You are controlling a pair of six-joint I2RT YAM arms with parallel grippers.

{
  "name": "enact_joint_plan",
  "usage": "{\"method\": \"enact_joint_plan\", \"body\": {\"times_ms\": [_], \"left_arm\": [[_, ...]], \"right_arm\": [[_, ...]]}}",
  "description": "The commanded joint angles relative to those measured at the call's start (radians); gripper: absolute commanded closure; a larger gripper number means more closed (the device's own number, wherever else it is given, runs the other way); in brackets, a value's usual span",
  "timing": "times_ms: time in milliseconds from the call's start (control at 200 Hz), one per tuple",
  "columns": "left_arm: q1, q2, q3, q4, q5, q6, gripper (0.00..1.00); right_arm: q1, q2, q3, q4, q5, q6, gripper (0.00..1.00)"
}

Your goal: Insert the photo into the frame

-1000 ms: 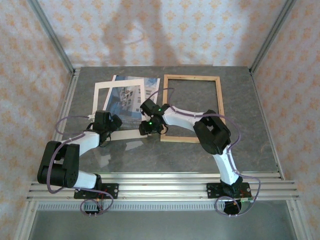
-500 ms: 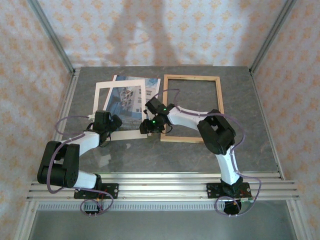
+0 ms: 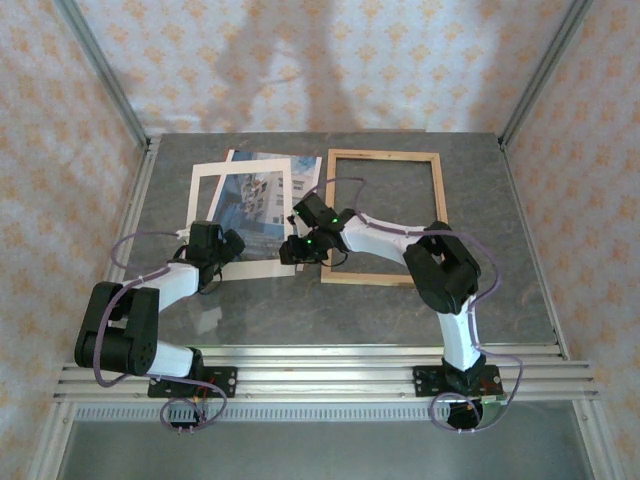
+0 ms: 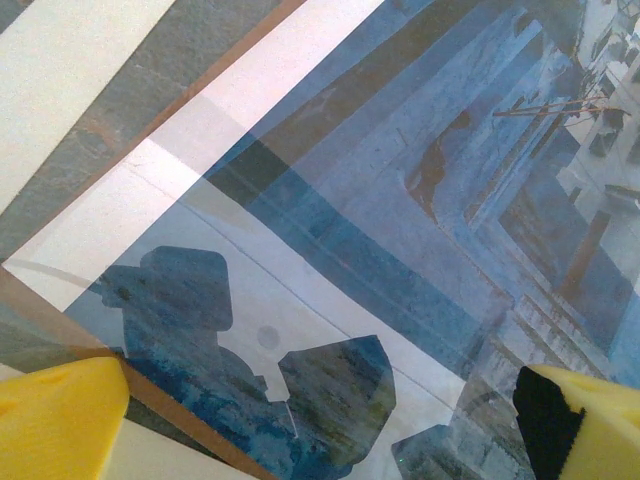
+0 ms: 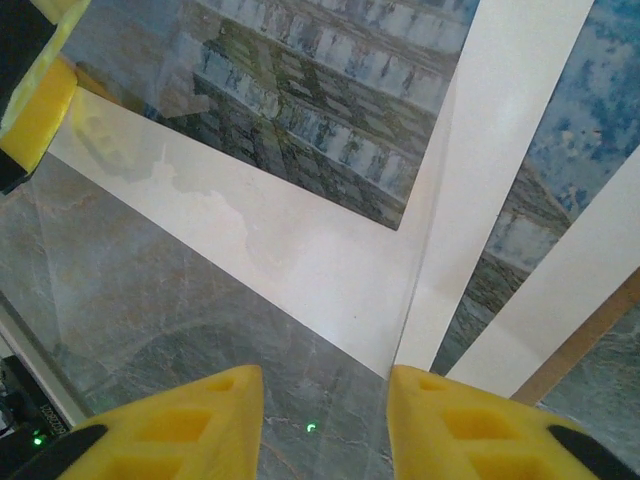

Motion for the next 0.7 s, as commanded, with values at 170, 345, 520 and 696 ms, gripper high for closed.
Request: {"method": "enact_joint_plan", "body": {"times_ms": [170,345,520,696], "left_arm": [[-0.004,0.019,-0.036,-0.047,0.056,-0.02,0.0],[-0.005,0.0,-0.029,-0.062,0.046,-0.01,0.0],[-0.004,-0.051,0.011,-0.125,0.025,0.013,0.0],[-0.005,-0.145,0.105,-0.253,0.008,0.06,0.0]], "right_arm": [[0.0,0.069,0.069,-0.04,-0.025,0.063,0.75],[-0.002,0.068,0.074,-0.048,-0.001,0.075,0.87],[-0.004,0.053,0.115,-0.086,0.032,0.076,1.0],[-0.006,-0.008,0.119,-0.097,0.066,0.083,1.0]]}}
